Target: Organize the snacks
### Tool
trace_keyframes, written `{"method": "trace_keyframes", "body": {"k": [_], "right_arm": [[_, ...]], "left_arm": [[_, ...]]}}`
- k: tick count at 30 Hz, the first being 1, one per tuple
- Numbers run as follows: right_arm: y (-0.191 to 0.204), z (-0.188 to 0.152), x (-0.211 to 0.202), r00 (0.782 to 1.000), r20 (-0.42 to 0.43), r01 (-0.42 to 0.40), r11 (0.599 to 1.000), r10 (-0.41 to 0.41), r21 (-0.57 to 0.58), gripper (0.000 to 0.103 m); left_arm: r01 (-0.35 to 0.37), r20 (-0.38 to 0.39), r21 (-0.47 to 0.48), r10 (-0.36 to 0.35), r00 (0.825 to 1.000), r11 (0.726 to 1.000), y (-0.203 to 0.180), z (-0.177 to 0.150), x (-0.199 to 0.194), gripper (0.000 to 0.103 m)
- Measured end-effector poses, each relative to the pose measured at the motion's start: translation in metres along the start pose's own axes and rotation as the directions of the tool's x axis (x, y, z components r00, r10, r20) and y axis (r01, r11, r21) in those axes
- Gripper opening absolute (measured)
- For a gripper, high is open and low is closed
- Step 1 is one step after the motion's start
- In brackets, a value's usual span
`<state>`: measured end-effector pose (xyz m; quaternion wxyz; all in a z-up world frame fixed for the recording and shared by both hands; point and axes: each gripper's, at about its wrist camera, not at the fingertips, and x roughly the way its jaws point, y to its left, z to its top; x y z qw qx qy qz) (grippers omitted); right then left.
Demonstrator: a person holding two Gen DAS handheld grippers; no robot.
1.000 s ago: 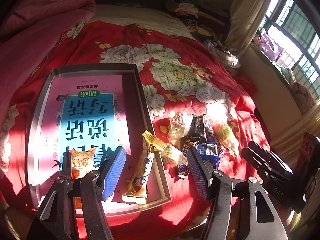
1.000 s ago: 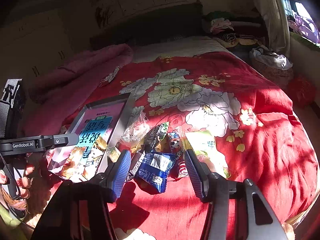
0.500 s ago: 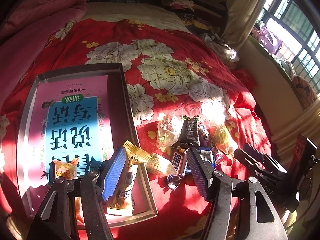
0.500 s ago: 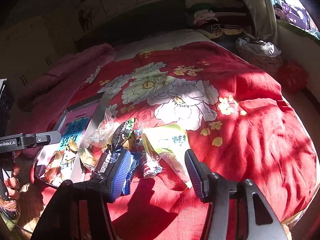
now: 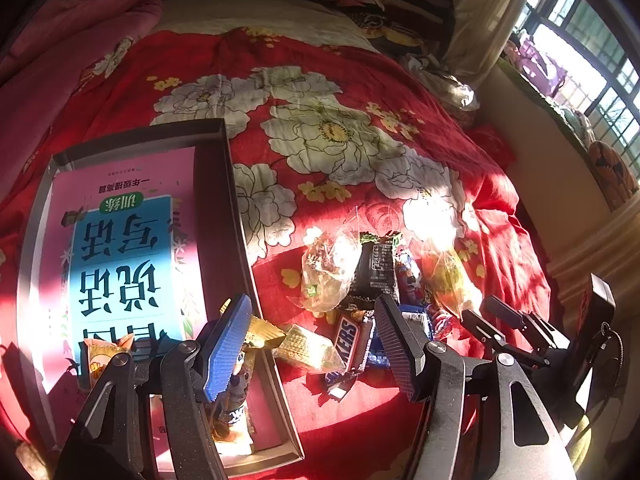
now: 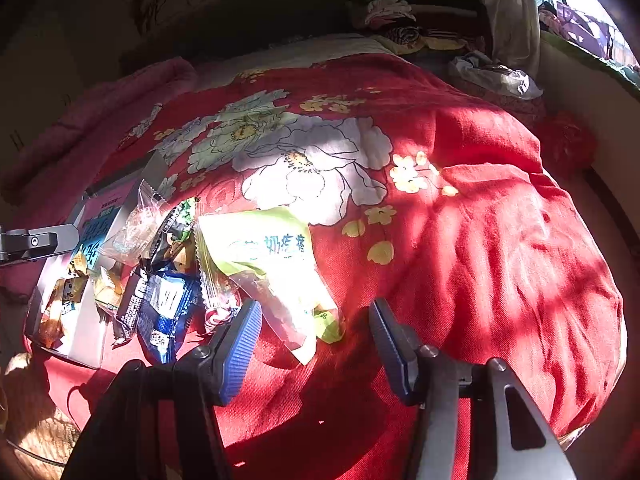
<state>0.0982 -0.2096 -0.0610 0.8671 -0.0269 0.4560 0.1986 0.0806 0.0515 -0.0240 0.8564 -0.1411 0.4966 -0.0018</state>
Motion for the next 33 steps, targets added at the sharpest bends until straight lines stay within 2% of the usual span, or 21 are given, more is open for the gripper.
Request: {"method": "trace_keyframes", "body": {"k": [8, 14, 22, 26, 29, 32, 33], "right_arm": [[0.016, -0.001, 0.017, 0.997, 0.006, 0.079, 0.987, -0.079, -0.14, 0.056], [0.02, 0.004, 0.026, 0.995, 0.041, 0.096, 0.977, -0.089, -0.189, 0.053], [0.017, 0.008, 0.033, 0.998, 0.04, 0.05, 0.982, -0.043, -0.18, 0.035], [0.009, 0.009, 0.031, 0.999, 0.043, 0.008, 0.99, -0.002, -0.141, 0.035], [0.001, 0.009, 0.027, 0.998, 0.05, -0.032, 0.995, 0.037, -0.093, 0.033], [-0.005, 0.009, 0.023, 0.996, 0.06, -0.056, 0.996, 0.059, -0.062, 0.032], [-0.005, 0.009, 0.022, 0.996, 0.063, -0.058, 0.997, 0.061, -0.06, 0.032]], "left_arm": [[-0.015, -0.032, 0.029, 0.016, 0.999, 0.999, -0.009, 0.016, 0.021, 0.066], [-0.043, -0.063, 0.074, 0.047, 0.997, 0.996, -0.019, 0.026, 0.039, 0.066], [-0.058, -0.092, 0.097, 0.067, 0.993, 0.994, -0.025, 0.032, 0.057, 0.066], [-0.067, -0.11, 0.077, 0.075, 0.991, 0.995, -0.022, 0.033, 0.064, 0.065], [-0.045, -0.124, 0.043, 0.05, 0.991, 0.998, -0.017, 0.033, 0.069, 0.059], [-0.033, -0.122, 0.024, 0.036, 0.992, 0.999, -0.013, 0.033, 0.072, 0.057], [-0.026, -0.122, 0.023, 0.029, 0.992, 0.999, -0.013, 0.034, 0.073, 0.052]]}}
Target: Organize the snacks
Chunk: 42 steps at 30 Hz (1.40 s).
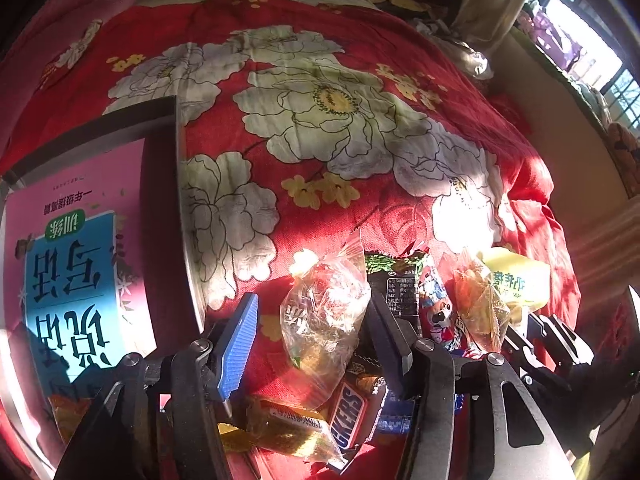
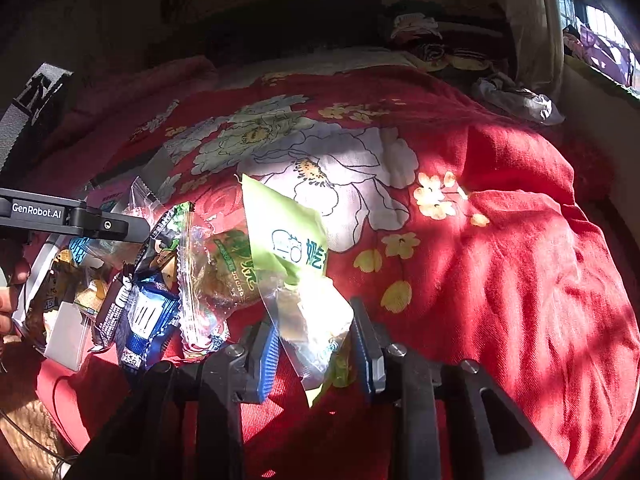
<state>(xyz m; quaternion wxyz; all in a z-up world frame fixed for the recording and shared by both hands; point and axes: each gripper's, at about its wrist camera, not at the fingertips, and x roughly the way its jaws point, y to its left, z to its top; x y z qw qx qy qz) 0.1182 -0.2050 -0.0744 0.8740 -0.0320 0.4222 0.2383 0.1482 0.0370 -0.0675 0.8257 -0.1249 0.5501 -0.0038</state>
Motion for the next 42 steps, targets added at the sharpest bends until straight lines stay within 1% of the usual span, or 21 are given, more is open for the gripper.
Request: {"method": "trace_keyframes", "body": {"k": [2, 4, 6, 8, 17, 26, 32, 42], "right_arm": [[0.0, 0.0, -0.002, 1.0, 0.007, -0.008, 1.0, 0.008, 0.006, 0.032], [-0.004, 0.0, -0.004, 1.0, 0.015, -0.025, 0.999, 0.025, 0.03, 0.032], [-0.009, 0.0, -0.007, 0.999, 0.024, -0.038, 0.998, 0.037, 0.057, 0.032], [-0.012, 0.0, -0.01, 0.998, 0.036, -0.051, 0.996, 0.049, 0.076, 0.032], [-0.007, 0.002, -0.025, 0.993, 0.09, -0.078, 0.994, 0.071, 0.075, 0.032], [0.005, 0.003, -0.045, 0.989, 0.117, -0.102, 0.993, 0.095, 0.055, 0.032], [0.027, 0.005, -0.057, 0.984, 0.121, -0.132, 0.991, 0.129, 0.019, 0.032], [0.058, 0.006, -0.07, 0.979, 0.116, -0.166, 0.986, 0.169, -0.036, 0.032]], "left_arm": [[-0.003, -0.003, 0.005, 0.003, 1.0, 1.0, -0.001, 0.0, 0.002, 0.042], [-0.007, 0.0, 0.005, 0.007, 1.0, 1.0, -0.001, 0.0, 0.003, 0.041], [0.007, 0.013, -0.007, -0.007, 1.0, 1.0, 0.0, 0.0, 0.001, 0.04], [0.021, 0.035, -0.014, -0.021, 0.999, 1.0, 0.002, 0.0, -0.005, 0.04], [0.072, 0.119, -0.04, -0.067, 0.991, 0.997, 0.013, -0.008, -0.045, 0.04], [0.091, 0.185, -0.093, -0.072, 0.98, 0.992, 0.041, -0.024, -0.087, 0.04], [0.092, 0.213, -0.12, -0.065, 0.975, 0.989, 0.059, -0.035, -0.105, 0.04], [0.102, 0.234, -0.159, -0.063, 0.97, 0.982, 0.083, -0.057, -0.123, 0.04]]}}
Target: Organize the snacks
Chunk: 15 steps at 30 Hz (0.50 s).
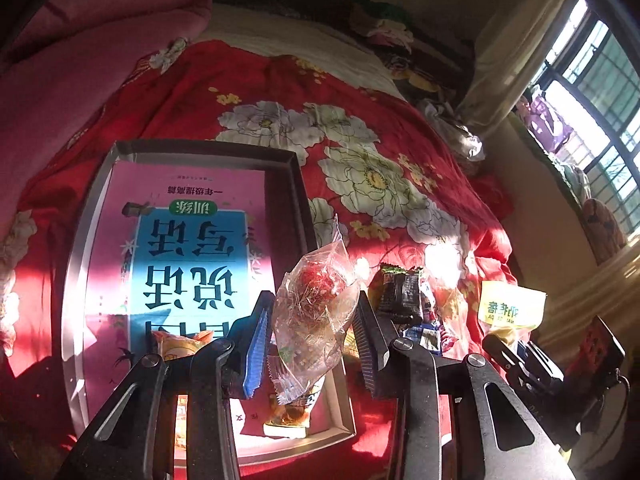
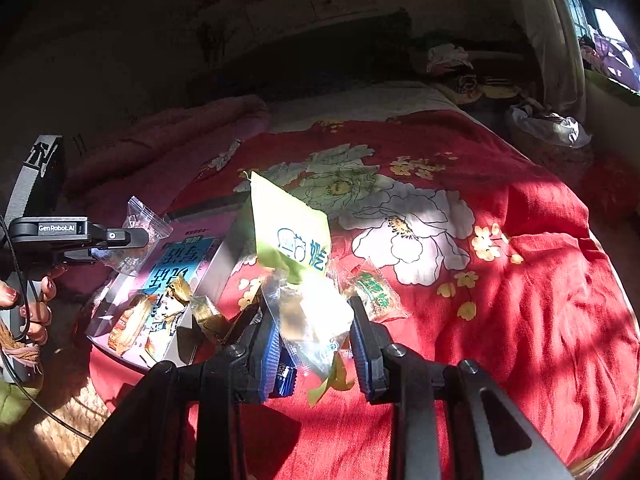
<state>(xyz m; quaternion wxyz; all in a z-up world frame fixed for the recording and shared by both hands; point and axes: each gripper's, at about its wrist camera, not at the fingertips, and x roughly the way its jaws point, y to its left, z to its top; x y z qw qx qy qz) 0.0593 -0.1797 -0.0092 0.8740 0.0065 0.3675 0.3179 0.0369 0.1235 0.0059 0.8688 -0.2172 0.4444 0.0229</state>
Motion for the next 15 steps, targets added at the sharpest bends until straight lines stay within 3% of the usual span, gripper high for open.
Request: {"method": "trace_keyframes", "body": {"k": [15], "right_arm": [[0.052, 0.001, -0.001, 0.992, -0.028, -0.122, 0.992, 0.121, -0.045, 0.032]], "left_arm": [[-0.048, 0.041, -0.061, 0.051, 0.998, 0.997, 0.045, -0.015, -0.035, 0.04]]}}
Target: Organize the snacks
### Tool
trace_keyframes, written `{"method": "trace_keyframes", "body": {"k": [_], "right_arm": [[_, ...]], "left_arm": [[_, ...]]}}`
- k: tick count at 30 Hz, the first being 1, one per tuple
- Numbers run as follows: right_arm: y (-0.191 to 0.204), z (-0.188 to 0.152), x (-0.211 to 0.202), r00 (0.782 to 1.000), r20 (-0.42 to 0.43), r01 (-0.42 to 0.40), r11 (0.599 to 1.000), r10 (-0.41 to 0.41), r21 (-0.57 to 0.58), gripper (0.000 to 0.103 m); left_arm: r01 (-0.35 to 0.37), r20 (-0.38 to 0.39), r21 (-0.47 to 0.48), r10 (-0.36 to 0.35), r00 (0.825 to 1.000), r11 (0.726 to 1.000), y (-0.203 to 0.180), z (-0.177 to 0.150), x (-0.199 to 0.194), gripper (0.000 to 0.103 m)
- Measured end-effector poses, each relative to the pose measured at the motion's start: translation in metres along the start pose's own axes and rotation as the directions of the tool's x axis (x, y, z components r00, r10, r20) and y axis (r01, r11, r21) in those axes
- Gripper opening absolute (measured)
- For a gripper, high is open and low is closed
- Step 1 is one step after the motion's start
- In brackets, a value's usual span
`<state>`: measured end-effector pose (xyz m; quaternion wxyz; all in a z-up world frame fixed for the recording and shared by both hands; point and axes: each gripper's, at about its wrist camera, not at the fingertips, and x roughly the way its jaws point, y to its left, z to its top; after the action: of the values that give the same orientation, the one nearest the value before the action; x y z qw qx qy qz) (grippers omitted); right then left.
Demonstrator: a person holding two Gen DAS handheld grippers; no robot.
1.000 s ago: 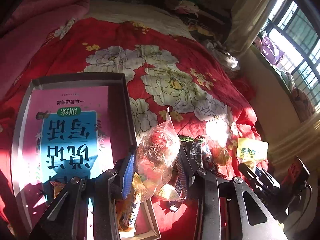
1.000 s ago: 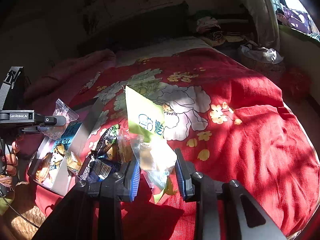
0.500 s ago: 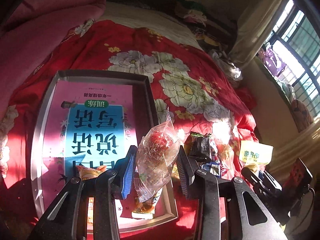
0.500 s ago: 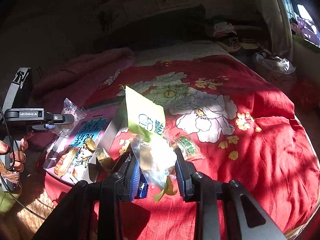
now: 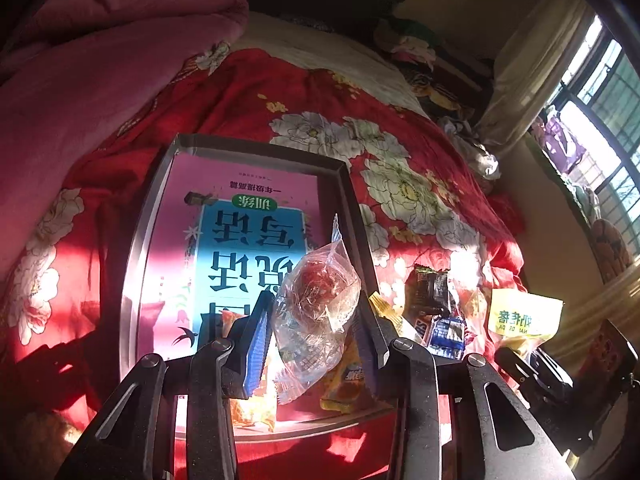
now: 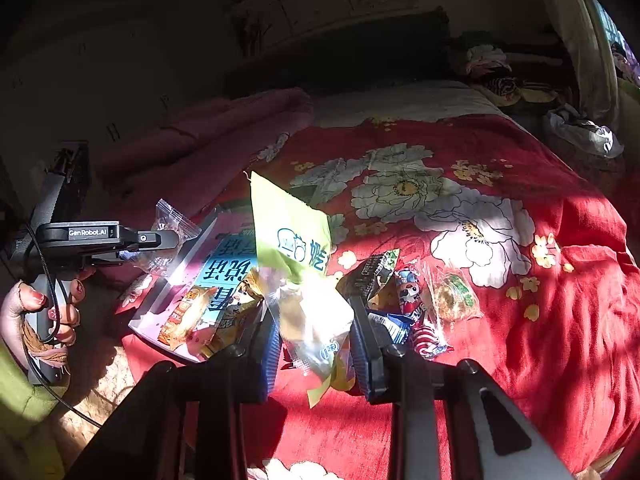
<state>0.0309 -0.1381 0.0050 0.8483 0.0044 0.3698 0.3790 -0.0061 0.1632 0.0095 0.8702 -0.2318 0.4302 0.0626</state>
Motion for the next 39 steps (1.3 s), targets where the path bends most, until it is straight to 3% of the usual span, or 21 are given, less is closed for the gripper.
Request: {"method": "trace_keyframes", "body": {"k": [25, 39], "right_arm": [[0.052, -0.006, 0.028, 0.991, -0.091, -0.101, 0.994, 0.098, -0.029, 0.032], [0.055, -0.009, 0.045, 0.98, -0.138, -0.134, 0.989, 0.143, 0.068, 0.032]], "left_arm": [[-0.088, 0.039, -0.099, 0.093, 0.995, 0.991, 0.072, -0.017, -0.028, 0.04], [-0.09, 0.033, -0.115, 0.094, 0.995, 0.989, 0.085, -0.022, -0.023, 0.04]]}}
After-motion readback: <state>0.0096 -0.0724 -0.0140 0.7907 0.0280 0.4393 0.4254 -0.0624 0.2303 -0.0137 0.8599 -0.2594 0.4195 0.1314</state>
